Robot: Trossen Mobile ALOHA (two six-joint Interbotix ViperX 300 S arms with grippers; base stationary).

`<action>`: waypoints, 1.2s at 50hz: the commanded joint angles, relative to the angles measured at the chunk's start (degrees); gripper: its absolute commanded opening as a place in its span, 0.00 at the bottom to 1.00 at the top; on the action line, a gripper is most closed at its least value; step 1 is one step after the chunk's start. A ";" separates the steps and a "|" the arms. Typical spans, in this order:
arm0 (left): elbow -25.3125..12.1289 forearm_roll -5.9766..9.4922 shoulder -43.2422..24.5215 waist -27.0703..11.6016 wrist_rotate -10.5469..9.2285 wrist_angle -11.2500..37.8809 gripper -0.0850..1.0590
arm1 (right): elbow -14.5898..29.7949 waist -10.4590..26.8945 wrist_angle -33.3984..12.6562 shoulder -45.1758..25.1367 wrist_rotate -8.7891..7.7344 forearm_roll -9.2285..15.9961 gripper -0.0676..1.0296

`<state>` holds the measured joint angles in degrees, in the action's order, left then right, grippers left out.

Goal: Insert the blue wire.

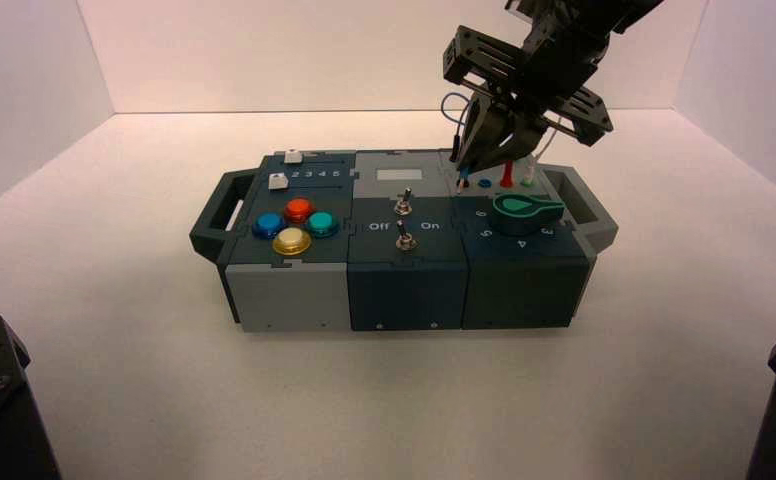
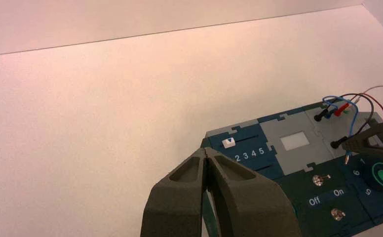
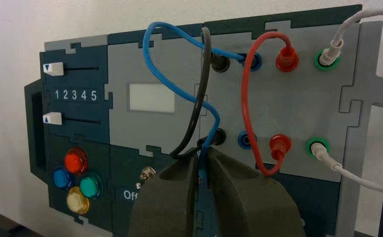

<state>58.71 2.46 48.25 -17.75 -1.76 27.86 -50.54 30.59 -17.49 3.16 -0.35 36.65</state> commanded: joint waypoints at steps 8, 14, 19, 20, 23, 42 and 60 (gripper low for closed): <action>-1.32 -0.09 -0.09 -0.09 0.09 -0.62 0.05 | 2.11 -0.09 0.26 2.29 -0.26 -2.46 0.04; -1.32 0.00 -0.09 -0.09 0.00 -0.62 0.05 | 2.55 -0.18 0.26 2.11 -0.26 -4.39 0.04; -1.32 0.00 -0.09 -0.09 0.00 -0.62 0.05 | 3.08 -0.09 0.26 1.76 -0.26 -6.59 0.04; -1.32 0.00 -0.09 -0.09 0.09 -0.62 0.05 | 3.16 -0.18 0.26 1.76 -0.26 -6.77 0.04; -1.32 -0.09 -0.09 -0.09 0.00 -0.62 0.05 | 3.34 -0.09 0.26 1.76 -0.35 -8.26 0.04; -1.32 -0.09 -0.09 -0.09 0.09 -0.62 0.05 | 3.25 -0.18 0.70 2.29 -0.35 -13.01 0.04; -1.23 0.00 -0.09 -0.09 0.09 -0.62 0.05 | 2.99 -0.35 1.05 3.52 -0.26 -16.44 0.04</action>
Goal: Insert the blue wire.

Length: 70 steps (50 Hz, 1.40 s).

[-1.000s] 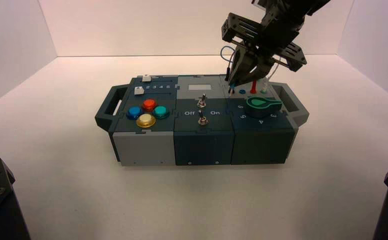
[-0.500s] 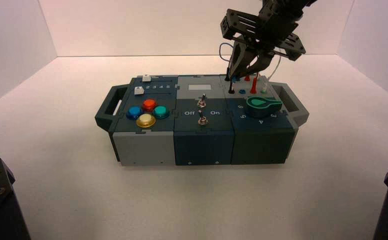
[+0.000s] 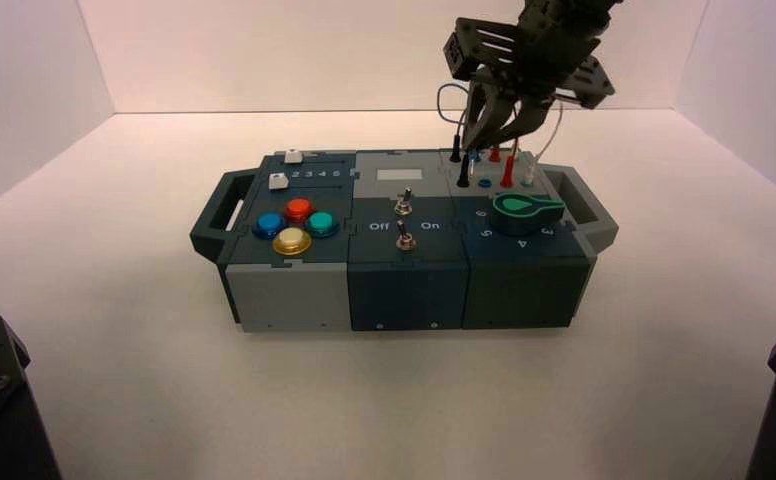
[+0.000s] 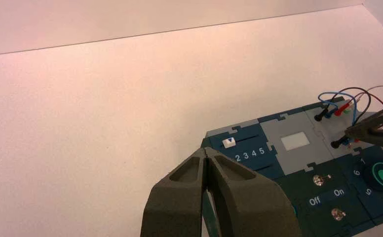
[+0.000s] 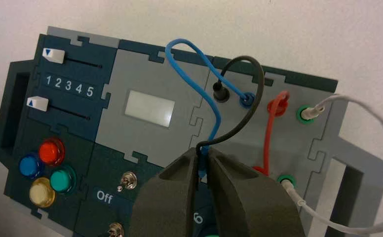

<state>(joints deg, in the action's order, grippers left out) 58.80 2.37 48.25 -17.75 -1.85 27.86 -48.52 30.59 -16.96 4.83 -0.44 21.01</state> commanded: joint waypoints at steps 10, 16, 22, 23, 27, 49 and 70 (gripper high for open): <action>-1.32 0.09 -0.09 -0.18 0.18 -0.62 0.05 | 0.79 -0.62 0.26 2.02 -0.18 -2.11 0.04; -1.32 0.09 -0.09 -0.09 0.18 -0.62 0.05 | 0.09 -1.32 -0.09 2.46 -0.09 -3.08 0.04; -1.32 0.09 -0.09 -0.09 0.18 -0.62 0.05 | -0.53 -2.20 -0.35 3.16 0.00 -4.04 0.04; -1.32 0.09 -0.09 -0.09 0.18 -0.62 0.05 | -0.53 -2.29 -0.44 3.16 0.00 -4.22 0.04; -1.32 0.00 -0.09 -0.09 0.09 -0.62 0.05 | -0.79 -2.64 -0.44 3.69 0.09 -4.48 0.04; -1.23 0.09 -0.09 -0.09 0.09 -0.62 0.05 | -0.44 -2.64 -0.18 3.52 0.09 -5.27 0.04; -1.05 0.09 0.00 -0.09 0.09 -0.70 0.05 | -0.44 -2.64 0.79 3.69 0.09 -9.40 0.04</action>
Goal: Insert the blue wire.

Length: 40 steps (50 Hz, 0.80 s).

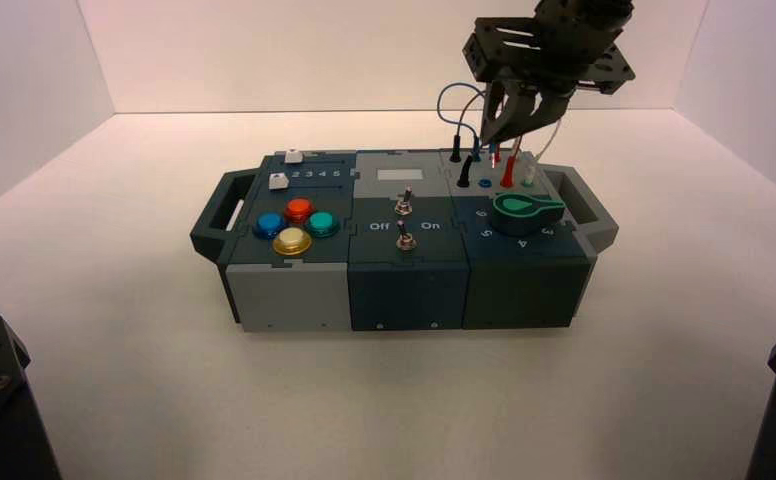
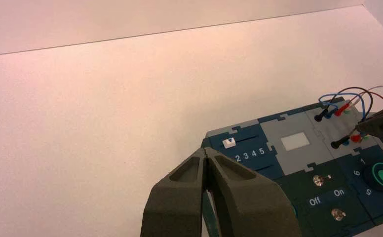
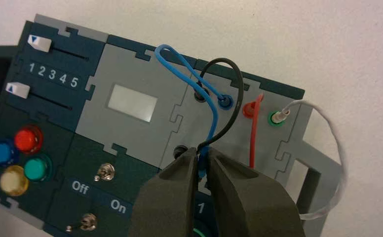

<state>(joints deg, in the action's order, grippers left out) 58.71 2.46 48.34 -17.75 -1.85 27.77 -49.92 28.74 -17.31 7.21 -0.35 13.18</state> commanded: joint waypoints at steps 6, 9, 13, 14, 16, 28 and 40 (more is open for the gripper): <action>-1.14 -0.09 -0.09 -0.09 0.09 -0.79 0.05 | 0.70 -0.79 2.99 1.32 0.00 -2.99 0.04; -0.97 -0.09 -0.09 -0.09 0.09 -0.88 0.05 | 0.53 -0.79 3.60 1.32 0.00 -3.60 0.04; -0.97 0.00 -0.09 -0.09 0.09 -0.88 0.05 | 0.35 -0.70 4.39 1.14 0.00 -4.04 0.04; -1.14 0.00 -0.18 -0.09 0.09 -0.88 0.05 | 0.26 -0.70 4.57 1.14 0.00 -4.13 0.04; -1.23 0.00 -0.44 -0.09 0.09 -0.62 0.05 | 0.26 -0.70 4.75 1.05 0.00 -4.04 0.04; -2.37 0.26 -5.89 -3.25 0.09 1.23 0.05 | 0.18 -0.44 6.24 0.79 -0.18 -4.22 0.04; -3.08 0.44 -8.88 -5.19 0.00 1.58 0.05 | -0.70 0.09 6.94 0.00 -0.26 -6.24 0.04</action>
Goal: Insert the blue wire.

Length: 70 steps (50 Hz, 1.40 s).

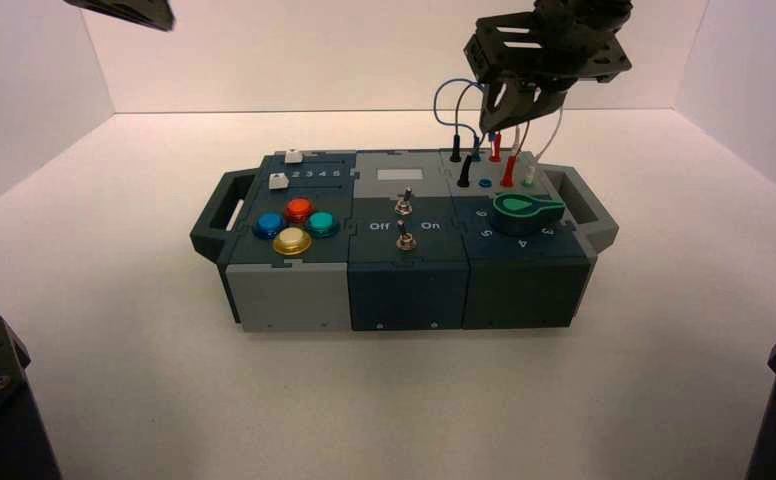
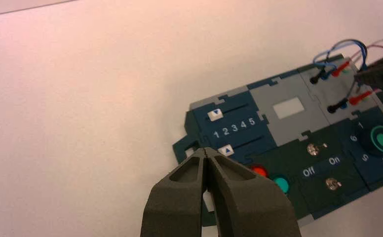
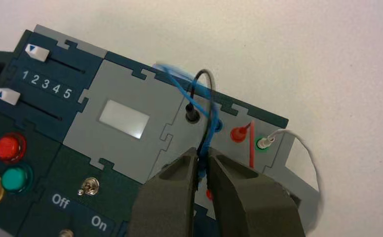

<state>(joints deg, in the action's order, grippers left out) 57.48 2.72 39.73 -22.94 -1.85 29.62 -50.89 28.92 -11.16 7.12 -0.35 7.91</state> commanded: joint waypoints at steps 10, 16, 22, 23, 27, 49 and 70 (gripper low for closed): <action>-1.76 0.00 -0.18 0.00 0.09 -0.26 0.05 | 1.23 0.70 -0.53 -1.49 -0.26 -1.32 0.04; -1.85 0.18 -0.26 0.00 0.09 -0.26 0.05 | 1.85 1.67 -1.32 -2.72 -0.26 -1.49 0.04; -1.76 0.00 -0.26 0.00 0.09 -0.35 0.05 | 2.55 3.25 -1.85 -5.01 -0.18 -1.41 0.04; -1.76 0.00 -0.26 0.09 0.09 -0.26 0.05 | 2.55 3.34 -1.85 -5.27 -0.18 -1.41 0.04; -1.76 0.00 -0.26 0.09 0.09 -0.44 0.05 | 3.25 3.96 -2.37 -6.15 -0.18 -1.41 0.04; -1.58 0.00 -0.18 0.09 0.09 -0.44 0.05 | 4.31 4.04 -0.97 -5.36 -0.26 -2.11 0.04; -1.58 -0.09 -0.09 0.00 0.09 -0.53 0.05 | 4.83 3.96 -0.88 -5.36 -0.26 -2.72 0.04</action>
<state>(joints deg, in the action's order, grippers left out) 57.48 2.72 39.38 -22.85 -1.85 29.53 -47.55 32.61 -12.66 0.35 -0.44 5.27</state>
